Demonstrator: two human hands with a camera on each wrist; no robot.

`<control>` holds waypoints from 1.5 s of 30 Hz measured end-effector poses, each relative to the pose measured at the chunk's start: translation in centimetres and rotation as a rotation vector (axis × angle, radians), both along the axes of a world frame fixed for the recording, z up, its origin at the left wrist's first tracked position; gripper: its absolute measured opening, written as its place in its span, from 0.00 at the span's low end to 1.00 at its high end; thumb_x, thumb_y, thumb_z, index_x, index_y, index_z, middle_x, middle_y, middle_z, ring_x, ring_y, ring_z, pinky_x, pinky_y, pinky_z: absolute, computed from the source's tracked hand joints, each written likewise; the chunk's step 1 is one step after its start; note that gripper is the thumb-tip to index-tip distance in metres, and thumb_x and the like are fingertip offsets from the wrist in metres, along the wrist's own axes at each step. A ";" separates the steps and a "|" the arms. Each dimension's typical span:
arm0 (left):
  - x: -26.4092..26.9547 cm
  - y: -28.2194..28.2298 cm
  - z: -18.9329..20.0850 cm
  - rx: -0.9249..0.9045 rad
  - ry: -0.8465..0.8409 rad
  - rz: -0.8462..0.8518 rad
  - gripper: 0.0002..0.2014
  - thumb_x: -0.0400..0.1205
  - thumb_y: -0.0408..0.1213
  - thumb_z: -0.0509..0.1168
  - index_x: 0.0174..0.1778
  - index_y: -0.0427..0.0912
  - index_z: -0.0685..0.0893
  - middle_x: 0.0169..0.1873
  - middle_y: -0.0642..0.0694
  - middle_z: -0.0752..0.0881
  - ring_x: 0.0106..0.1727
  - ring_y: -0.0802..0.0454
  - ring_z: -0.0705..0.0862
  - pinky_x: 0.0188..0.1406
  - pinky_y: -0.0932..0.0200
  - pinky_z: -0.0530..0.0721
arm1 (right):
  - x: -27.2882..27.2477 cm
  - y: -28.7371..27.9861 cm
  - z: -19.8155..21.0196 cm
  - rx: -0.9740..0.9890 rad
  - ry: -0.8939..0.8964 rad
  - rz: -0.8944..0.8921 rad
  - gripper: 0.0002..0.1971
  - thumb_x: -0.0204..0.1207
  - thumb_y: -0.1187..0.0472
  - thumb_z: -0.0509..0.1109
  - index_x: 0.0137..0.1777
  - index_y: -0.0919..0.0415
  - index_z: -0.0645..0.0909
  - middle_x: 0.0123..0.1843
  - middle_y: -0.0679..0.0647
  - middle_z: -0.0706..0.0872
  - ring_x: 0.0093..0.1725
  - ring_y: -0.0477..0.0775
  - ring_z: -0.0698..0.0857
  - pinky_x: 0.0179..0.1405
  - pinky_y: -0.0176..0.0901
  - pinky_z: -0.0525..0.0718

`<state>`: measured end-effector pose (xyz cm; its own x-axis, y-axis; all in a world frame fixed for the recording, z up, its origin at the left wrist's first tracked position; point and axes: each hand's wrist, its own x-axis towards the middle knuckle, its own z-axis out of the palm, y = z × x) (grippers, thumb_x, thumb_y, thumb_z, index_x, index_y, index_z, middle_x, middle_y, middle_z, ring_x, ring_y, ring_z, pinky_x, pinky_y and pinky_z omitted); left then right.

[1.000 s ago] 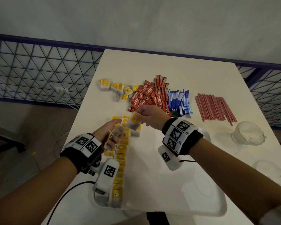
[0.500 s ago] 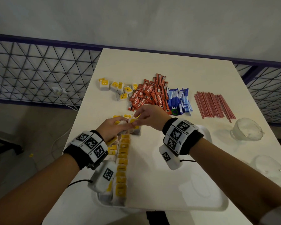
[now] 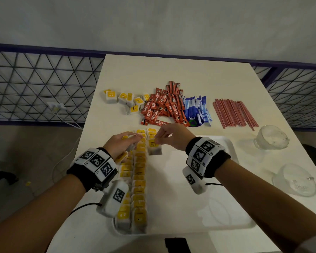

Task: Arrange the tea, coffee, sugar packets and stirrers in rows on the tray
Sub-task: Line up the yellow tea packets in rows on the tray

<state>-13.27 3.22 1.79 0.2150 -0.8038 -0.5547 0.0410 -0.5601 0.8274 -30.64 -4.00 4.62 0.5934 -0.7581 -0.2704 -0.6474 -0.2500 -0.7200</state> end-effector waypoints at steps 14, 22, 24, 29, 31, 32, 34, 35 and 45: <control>-1.4 -1.1 0.3 -0.044 -0.218 -0.235 0.06 0.76 0.40 0.72 0.46 0.47 0.83 0.25 0.50 0.77 0.23 0.58 0.74 0.26 0.65 0.74 | -0.1 -0.1 -1.3 0.111 -0.089 -0.108 0.02 0.72 0.60 0.74 0.41 0.57 0.84 0.33 0.42 0.78 0.29 0.36 0.75 0.29 0.22 0.71; -1.3 -1.5 0.0 -0.003 -0.236 -0.252 0.06 0.77 0.43 0.70 0.47 0.49 0.85 0.22 0.52 0.79 0.21 0.62 0.74 0.28 0.66 0.74 | -0.6 -0.8 -1.7 0.088 -0.017 -0.043 0.11 0.71 0.65 0.74 0.32 0.54 0.77 0.34 0.43 0.78 0.39 0.46 0.77 0.45 0.38 0.77; -1.1 -1.6 -0.3 0.012 -0.243 -0.228 0.15 0.77 0.44 0.70 0.57 0.44 0.85 0.35 0.47 0.86 0.31 0.58 0.79 0.31 0.65 0.76 | -0.6 -0.9 -2.0 0.129 -0.014 -0.047 0.15 0.71 0.67 0.75 0.29 0.52 0.74 0.33 0.44 0.79 0.42 0.50 0.78 0.51 0.46 0.79; -0.6 -1.7 -0.7 0.081 -0.252 -0.094 0.27 0.77 0.46 0.69 0.70 0.39 0.76 0.58 0.37 0.84 0.47 0.50 0.80 0.41 0.61 0.77 | -0.4 -0.6 -3.1 0.192 0.037 -0.030 0.15 0.71 0.65 0.75 0.30 0.51 0.73 0.39 0.52 0.82 0.43 0.50 0.79 0.49 0.44 0.79; -0.4 -1.7 -0.9 0.096 -0.229 -0.064 0.28 0.77 0.46 0.69 0.72 0.38 0.75 0.51 0.38 0.85 0.46 0.49 0.81 0.42 0.60 0.77 | -0.2 -0.5 -3.9 0.227 0.058 -0.016 0.15 0.71 0.64 0.75 0.30 0.51 0.73 0.36 0.49 0.81 0.37 0.46 0.77 0.42 0.42 0.77; -0.3 -1.7 -0.9 0.103 -0.222 -0.054 0.28 0.77 0.45 0.69 0.72 0.38 0.74 0.47 0.40 0.84 0.45 0.48 0.82 0.41 0.60 0.77 | -0.1 -0.5 -4.2 0.249 0.065 -0.015 0.15 0.71 0.65 0.75 0.30 0.51 0.73 0.34 0.48 0.80 0.34 0.44 0.76 0.39 0.39 0.76; -0.2 -1.7 -1.0 0.119 -0.225 -0.034 0.28 0.77 0.45 0.69 0.71 0.37 0.74 0.47 0.40 0.84 0.47 0.47 0.83 0.44 0.57 0.79 | 0.2 -0.5 -4.9 0.266 0.077 -0.023 0.14 0.71 0.65 0.74 0.31 0.51 0.73 0.32 0.46 0.77 0.33 0.43 0.74 0.36 0.36 0.74; -0.1 -1.7 -1.1 0.124 -0.228 -0.027 0.28 0.77 0.45 0.69 0.71 0.37 0.74 0.49 0.40 0.83 0.49 0.46 0.83 0.48 0.56 0.79 | 0.4 -0.5 -5.1 0.249 0.084 -0.029 0.13 0.72 0.65 0.73 0.31 0.52 0.74 0.32 0.45 0.76 0.33 0.44 0.74 0.35 0.35 0.73; 0.0 -1.6 -0.8 0.167 -0.254 -0.044 0.28 0.77 0.45 0.69 0.72 0.38 0.73 0.65 0.38 0.80 0.63 0.44 0.80 0.62 0.52 0.76 | 1.0 -2.6 -5.4 0.205 0.057 -0.137 0.12 0.74 0.65 0.71 0.31 0.54 0.76 0.30 0.44 0.80 0.31 0.37 0.77 0.23 0.16 0.71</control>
